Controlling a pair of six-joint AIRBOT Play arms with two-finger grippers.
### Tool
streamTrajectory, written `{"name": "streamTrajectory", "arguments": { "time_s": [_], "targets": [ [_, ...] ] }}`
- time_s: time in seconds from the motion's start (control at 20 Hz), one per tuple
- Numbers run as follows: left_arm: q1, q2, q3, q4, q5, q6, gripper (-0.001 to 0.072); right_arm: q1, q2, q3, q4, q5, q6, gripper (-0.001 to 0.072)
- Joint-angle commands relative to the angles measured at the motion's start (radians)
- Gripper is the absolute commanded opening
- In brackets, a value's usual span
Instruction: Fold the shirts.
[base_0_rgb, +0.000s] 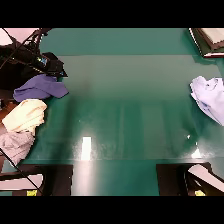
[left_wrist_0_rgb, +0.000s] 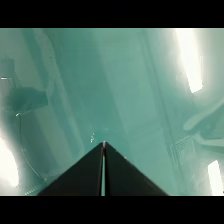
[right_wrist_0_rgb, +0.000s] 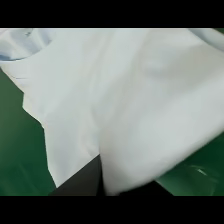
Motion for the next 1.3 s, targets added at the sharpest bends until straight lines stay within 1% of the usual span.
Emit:
{"name": "streamTrajectory", "arguments": {
  "time_s": [0.0,0.05,0.15,0.2,0.25,0.3,0.4,0.45,0.55,0.6,0.65,0.7,0.75,1.0,1.25],
  "targets": [
    [0.001,0.000,0.000,-0.001,0.003,0.001,0.0023,-0.019,-0.070,0.127,-0.285,0.205,0.102,0.0321],
    [0.001,0.000,0.000,0.000,0.003,0.002,0.0023,-0.019,-0.087,0.166,-0.365,0.263,0.119,0.0465],
    [0.001,0.000,0.000,0.000,0.003,0.008,0.0023,-0.019,-0.116,0.241,-0.491,0.360,0.219,0.0472],
    [0.001,0.000,0.000,0.000,0.002,0.008,0.0023,-0.019,-0.120,0.270,-0.499,0.383,0.239,0.0471],
    [0.001,0.000,0.000,0.000,0.002,0.008,0.0023,-0.018,-0.119,0.289,-0.464,0.385,0.239,0.0469],
    [0.001,0.000,0.000,-0.001,0.003,0.008,0.0023,-0.007,-0.109,0.299,-0.377,0.385,0.237,0.0441],
    [0.001,0.000,0.000,-0.001,0.005,0.008,0.0023,0.039,-0.075,0.290,-0.168,0.393,0.206,0.0438],
    [0.001,0.000,0.000,0.000,0.008,0.008,0.0023,0.084,-0.053,0.276,-0.072,0.412,0.192,0.0438],
    [0.001,0.000,0.000,0.000,0.014,0.008,0.0023,0.198,-0.005,0.247,0.028,0.439,0.192,0.0438],
    [0.001,0.000,0.000,-0.001,0.000,0.007,0.0023,0.270,0.023,0.233,0.042,0.439,0.192,0.0401],
    [0.001,0.000,0.000,-0.007,-0.031,0.001,0.0023,0.339,0.046,0.221,0.051,0.439,0.192,0.0250],
    [0.001,0.000,0.000,-0.008,-0.040,0.001,0.0023,0.412,0.069,0.211,0.050,0.435,0.192,0.0073],
    [0.001,0.000,0.000,-0.008,-0.032,0.001,0.0023,0.476,0.089,0.203,0.050,0.424,0.192,0.0017],
    [0.001,0.000,0.000,-0.008,0.027,0.001,0.0023,0.749,0.121,0.244,0.044,0.413,0.193,0.0017],
    [0.001,0.000,0.000,-0.008,0.050,0.001,0.0023,0.879,0.121,0.250,0.045,0.376,0.194,0.0017]
  ]
}}
